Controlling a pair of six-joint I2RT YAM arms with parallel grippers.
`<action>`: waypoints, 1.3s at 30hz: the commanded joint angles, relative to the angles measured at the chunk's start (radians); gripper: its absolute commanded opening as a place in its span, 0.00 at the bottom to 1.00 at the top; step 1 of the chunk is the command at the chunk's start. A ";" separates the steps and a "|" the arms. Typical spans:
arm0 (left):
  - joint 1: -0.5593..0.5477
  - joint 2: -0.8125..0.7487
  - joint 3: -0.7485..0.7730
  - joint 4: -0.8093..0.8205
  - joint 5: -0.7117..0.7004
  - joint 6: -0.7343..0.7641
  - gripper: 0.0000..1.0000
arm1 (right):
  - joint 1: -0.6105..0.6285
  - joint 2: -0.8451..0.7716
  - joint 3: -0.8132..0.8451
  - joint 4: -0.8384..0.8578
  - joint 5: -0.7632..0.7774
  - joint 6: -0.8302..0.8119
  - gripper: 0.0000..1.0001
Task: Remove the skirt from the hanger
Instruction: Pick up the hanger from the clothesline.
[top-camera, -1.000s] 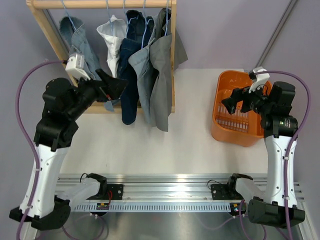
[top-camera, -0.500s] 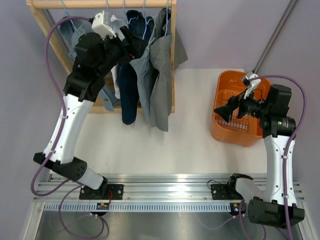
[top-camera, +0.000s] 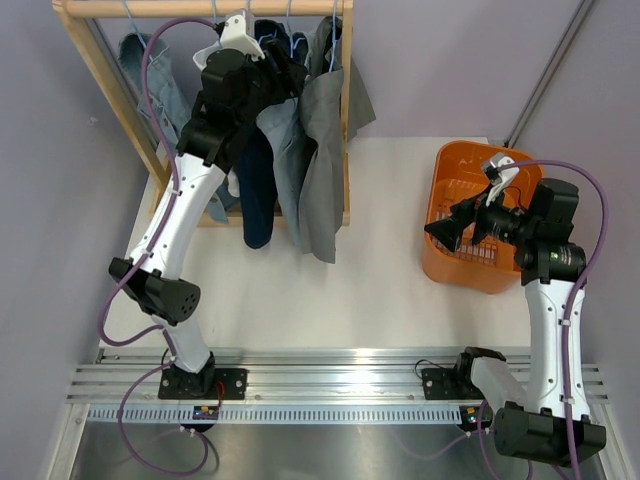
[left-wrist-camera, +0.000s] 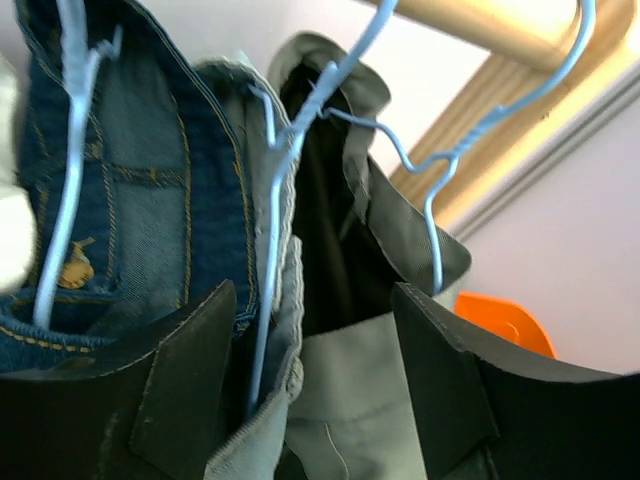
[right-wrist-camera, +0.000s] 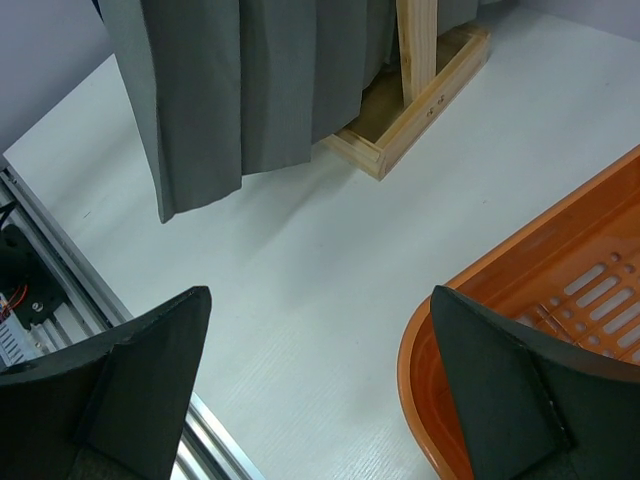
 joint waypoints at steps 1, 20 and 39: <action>-0.001 0.003 0.059 0.103 -0.068 0.065 0.64 | 0.004 -0.022 -0.014 0.040 -0.025 0.014 1.00; -0.004 0.127 0.109 0.099 -0.077 0.197 0.23 | 0.004 -0.038 -0.041 0.055 -0.018 0.036 0.99; -0.033 0.025 0.115 0.197 -0.081 0.247 0.00 | 0.004 -0.052 -0.061 0.058 -0.025 0.056 1.00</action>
